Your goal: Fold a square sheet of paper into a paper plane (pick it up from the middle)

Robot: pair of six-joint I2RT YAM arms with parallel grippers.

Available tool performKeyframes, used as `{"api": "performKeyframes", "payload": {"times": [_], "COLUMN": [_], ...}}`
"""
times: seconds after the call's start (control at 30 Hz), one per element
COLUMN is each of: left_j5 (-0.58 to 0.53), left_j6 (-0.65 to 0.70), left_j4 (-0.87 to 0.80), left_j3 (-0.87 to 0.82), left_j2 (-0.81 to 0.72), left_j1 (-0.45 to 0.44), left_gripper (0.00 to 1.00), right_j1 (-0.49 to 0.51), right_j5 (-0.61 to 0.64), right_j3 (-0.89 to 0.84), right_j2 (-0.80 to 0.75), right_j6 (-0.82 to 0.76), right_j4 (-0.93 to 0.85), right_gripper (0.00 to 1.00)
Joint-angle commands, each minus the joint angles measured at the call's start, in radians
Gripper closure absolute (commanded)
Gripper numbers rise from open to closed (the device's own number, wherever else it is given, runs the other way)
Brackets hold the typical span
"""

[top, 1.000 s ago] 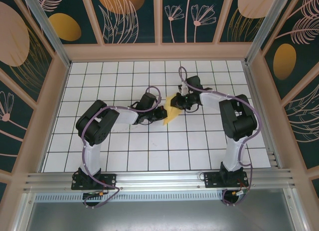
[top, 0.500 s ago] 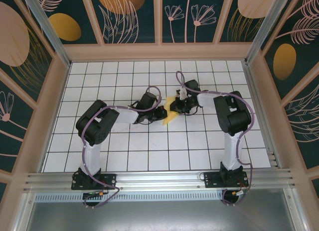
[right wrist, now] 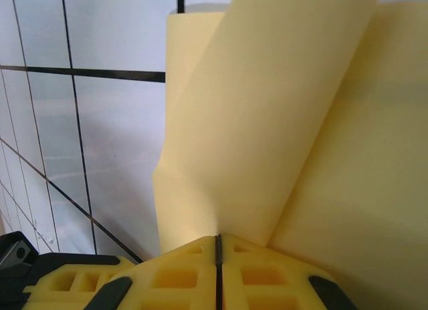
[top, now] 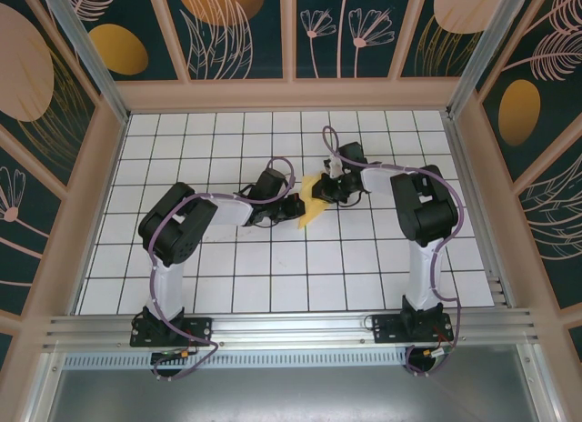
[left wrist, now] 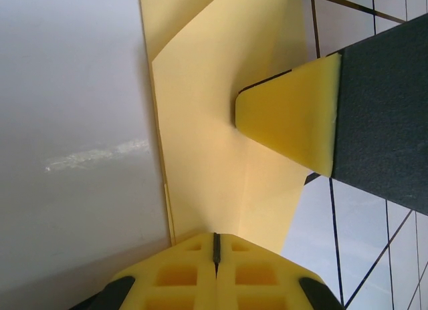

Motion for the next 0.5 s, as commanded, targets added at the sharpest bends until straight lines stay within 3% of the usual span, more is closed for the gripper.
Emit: {"api": "performKeyframes", "payload": {"times": [0.0,0.13,0.47], "left_j5": [-0.047,-0.054,-0.058], "left_j6": [0.033,0.035,0.044], "left_j4": [-0.154,-0.169,-0.189], "left_j3": [-0.018,-0.012,-0.025], "left_j2": [0.038,0.04,0.031], "left_j1": [0.006,0.006,0.006], "left_gripper": [1.0,1.0,1.0], "right_j1": [0.011,0.029,-0.05], "right_j5": [-0.043,-0.077,0.009], "right_j3": [-0.036,-0.015,0.066], "right_j2": [-0.041,-0.007,0.063], "right_j6": [-0.049,-0.088,-0.043], "right_j4": [0.057,0.027,0.025], "right_gripper": [0.9,0.9,0.91]}}
